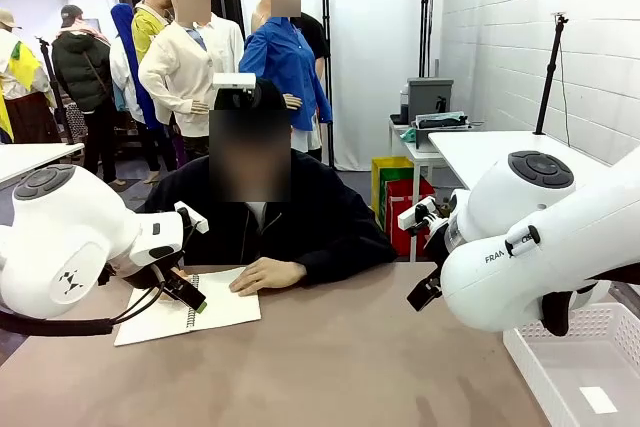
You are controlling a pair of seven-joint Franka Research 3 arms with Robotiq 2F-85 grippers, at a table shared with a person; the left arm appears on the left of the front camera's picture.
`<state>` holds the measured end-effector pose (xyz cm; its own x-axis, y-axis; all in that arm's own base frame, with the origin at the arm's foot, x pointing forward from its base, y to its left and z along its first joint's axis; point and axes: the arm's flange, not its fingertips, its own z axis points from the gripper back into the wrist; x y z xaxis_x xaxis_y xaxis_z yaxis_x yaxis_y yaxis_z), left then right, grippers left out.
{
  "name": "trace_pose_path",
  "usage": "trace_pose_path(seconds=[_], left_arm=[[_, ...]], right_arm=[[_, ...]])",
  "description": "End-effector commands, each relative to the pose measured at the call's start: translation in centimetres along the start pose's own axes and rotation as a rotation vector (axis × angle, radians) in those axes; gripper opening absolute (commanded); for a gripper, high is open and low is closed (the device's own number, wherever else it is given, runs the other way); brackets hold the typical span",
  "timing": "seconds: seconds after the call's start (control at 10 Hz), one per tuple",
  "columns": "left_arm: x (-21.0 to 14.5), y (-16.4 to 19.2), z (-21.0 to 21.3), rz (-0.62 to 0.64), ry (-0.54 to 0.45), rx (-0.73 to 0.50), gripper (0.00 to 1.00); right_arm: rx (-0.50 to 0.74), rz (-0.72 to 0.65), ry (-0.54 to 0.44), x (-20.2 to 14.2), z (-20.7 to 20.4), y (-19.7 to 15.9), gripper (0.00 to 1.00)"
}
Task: Sort the paper based on its condition.
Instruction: If a person hands you a paper, place it in the Organizing basket , and if it's crumpled, put it in the Trash can.
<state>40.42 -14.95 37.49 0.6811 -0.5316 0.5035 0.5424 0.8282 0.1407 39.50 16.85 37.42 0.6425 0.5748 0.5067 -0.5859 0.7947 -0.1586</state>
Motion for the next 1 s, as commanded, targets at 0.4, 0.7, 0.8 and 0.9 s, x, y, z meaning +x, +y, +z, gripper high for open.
trace_pose_path(seconds=[0.4,0.7,0.8,0.9], left_arm=[[0.01,0.07,0.02,0.002,-0.001,0.001,1.00],[0.01,0.07,0.02,0.002,-0.001,0.001,1.00],[0.01,0.07,0.02,0.002,-0.001,0.001,1.00],[0.00,-0.01,0.00,0.000,0.000,0.000,1.00]], right_arm=[[0.000,-0.002,0.000,-0.01,0.00,-0.01,1.00],[0.000,-0.002,0.000,-0.01,0.00,-0.01,1.00],[0.000,-0.002,0.000,-0.01,0.00,-0.01,1.00],[0.000,0.000,0.000,0.00,0.00,0.00,1.00]])
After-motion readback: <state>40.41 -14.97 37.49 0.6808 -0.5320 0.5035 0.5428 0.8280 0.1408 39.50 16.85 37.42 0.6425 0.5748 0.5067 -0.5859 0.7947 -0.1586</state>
